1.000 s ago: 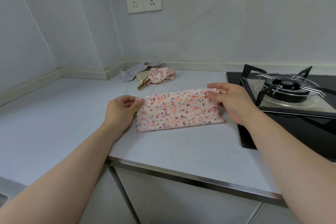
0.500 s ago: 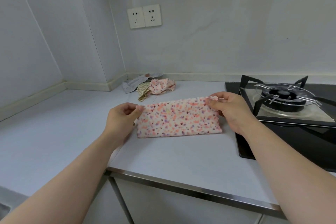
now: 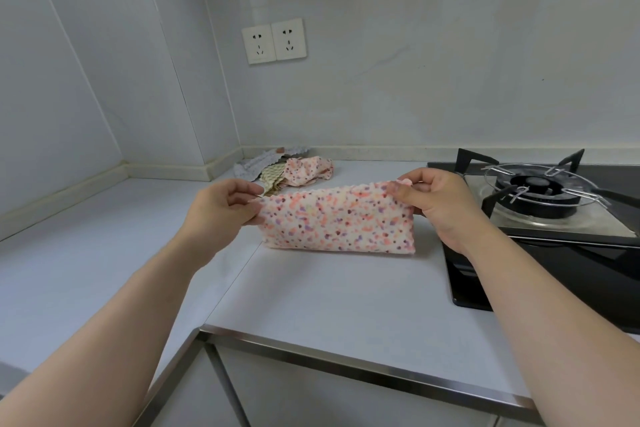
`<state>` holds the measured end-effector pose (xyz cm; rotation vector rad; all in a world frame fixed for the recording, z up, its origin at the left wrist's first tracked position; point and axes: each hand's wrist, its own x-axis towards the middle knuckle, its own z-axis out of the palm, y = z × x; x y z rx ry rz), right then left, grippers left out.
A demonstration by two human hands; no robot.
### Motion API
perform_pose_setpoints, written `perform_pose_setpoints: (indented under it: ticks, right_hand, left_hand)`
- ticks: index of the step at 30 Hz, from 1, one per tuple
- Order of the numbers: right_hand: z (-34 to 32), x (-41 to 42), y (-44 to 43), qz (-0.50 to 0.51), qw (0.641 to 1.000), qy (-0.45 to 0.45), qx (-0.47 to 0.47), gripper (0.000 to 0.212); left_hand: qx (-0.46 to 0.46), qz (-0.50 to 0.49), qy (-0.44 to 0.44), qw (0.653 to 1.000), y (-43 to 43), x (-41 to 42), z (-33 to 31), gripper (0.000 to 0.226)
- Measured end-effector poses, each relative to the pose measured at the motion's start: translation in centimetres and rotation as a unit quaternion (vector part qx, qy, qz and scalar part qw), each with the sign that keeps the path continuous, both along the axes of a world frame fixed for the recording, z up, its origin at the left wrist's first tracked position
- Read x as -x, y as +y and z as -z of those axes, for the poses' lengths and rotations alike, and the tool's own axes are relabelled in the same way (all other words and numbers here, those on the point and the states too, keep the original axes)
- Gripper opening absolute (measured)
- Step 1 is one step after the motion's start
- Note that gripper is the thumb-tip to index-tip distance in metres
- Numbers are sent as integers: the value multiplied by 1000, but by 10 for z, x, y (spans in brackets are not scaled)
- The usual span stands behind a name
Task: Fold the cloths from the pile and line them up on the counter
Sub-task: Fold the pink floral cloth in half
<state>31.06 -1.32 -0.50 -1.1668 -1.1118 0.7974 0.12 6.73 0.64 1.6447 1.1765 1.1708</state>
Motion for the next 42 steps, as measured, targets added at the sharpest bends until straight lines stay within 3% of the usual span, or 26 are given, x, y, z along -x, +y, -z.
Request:
perform_pose_setpoints:
  ticks: [4,7,11,14,17,20,23,26,28,37,42]
  right_hand:
    - [-6,-3,-3,-13,1000,-20,2,31]
    - [-10,-8,-5,-34,999,-24,12,29]
    - [-13,-15,-6,-85,996,10,25,19]
    - [-14,-15,-8,-96,994,-11,44,20]
    - [-12,-6,-8,-83,995,-31,37,22]
    - [-6,0,-1,-19,998,-45,-49,11]
    - [5,-4,4,6,988,-148,-49,13]
    - [17,-6,7,-7,939,-343,28,13]
    - [23,-3,7,-30,904,-421,67,13]
    - [17,-14,5,-49,890,-437,124,16]
    - [14,-13,4,-76,874,-460,139,15]
  left_hand:
    - [-24,1,110,994,-8,-1,-9,27]
    - [-46,12,209,977,-16,-3,-15,31]
    - [-52,25,300,952,-26,-5,-28,10]
    - [-33,31,297,954,-27,-1,-33,13]
    - [-22,15,234,972,-23,-1,-28,12]
    - [-160,-68,235,956,-17,-9,-15,9]
    - [-261,-67,253,929,-14,-11,-2,6]
    - [-240,9,347,906,-10,-11,20,12]
    - [-212,34,412,886,-9,-14,32,14]
    - [-108,58,524,843,-11,-13,16,6]
    - [-124,74,632,761,-24,-20,0,10]
